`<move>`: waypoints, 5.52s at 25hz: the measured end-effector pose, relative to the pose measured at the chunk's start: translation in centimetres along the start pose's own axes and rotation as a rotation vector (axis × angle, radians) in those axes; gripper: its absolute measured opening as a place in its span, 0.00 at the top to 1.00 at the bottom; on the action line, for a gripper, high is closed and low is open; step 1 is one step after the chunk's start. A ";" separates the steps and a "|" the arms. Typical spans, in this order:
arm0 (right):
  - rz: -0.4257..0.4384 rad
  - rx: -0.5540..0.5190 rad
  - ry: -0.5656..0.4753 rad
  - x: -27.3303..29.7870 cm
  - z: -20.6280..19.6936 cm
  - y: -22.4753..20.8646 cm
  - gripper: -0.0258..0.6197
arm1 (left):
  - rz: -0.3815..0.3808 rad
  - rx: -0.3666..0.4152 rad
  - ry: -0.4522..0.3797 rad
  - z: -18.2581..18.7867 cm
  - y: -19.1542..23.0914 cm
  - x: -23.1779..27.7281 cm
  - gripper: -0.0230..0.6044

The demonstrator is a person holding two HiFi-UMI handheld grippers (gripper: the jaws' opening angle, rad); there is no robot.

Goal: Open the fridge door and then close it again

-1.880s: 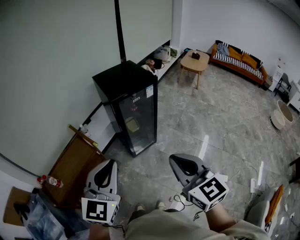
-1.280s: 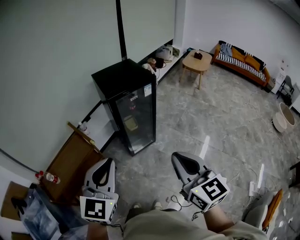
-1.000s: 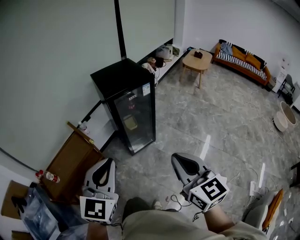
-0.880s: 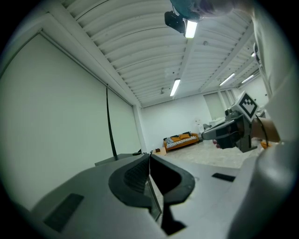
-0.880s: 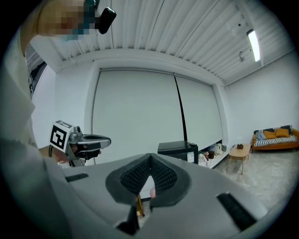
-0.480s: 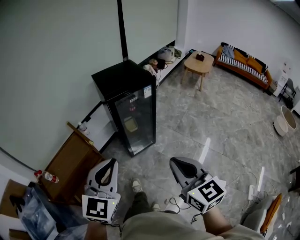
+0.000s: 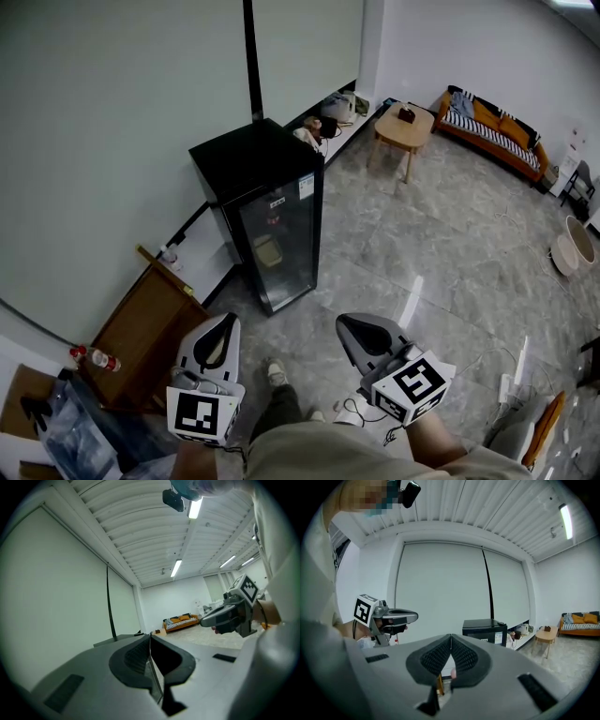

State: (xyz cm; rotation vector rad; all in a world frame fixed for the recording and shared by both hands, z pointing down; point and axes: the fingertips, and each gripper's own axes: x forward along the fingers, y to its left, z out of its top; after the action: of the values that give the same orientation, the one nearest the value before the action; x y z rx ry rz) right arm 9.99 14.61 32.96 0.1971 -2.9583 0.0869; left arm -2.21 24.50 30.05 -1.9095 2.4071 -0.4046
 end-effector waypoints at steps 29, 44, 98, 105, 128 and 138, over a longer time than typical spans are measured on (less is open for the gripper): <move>-0.068 0.014 0.043 20.8 2.9 -8.0 0.96 | -0.088 -0.077 0.015 -3.9 16.2 16.7 0.95; -0.110 0.024 0.023 27.0 4.0 -8.6 0.96 | -0.127 -0.083 -0.007 -5.3 21.9 20.9 0.95; 0.039 0.053 0.157 33.6 0.5 -17.0 0.96 | -0.180 -0.135 0.220 -14.8 23.5 34.5 0.61; 0.034 0.069 0.190 34.2 -0.9 -17.4 0.96 | -0.190 -0.128 0.268 -17.1 23.5 35.8 0.61; 0.041 0.141 0.262 33.9 -4.4 -16.3 0.96 | -0.155 -0.110 0.287 -18.9 24.1 36.4 0.66; 0.056 0.157 0.279 32.9 -5.3 -15.7 0.96 | -0.107 -0.120 0.306 -18.9 23.9 36.3 0.66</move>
State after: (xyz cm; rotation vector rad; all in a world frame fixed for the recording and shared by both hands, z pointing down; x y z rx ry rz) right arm -19.13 -4.72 44.72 0.1112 -2.6795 0.3269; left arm -37.33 -2.18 47.46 -2.1776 2.5704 -0.6132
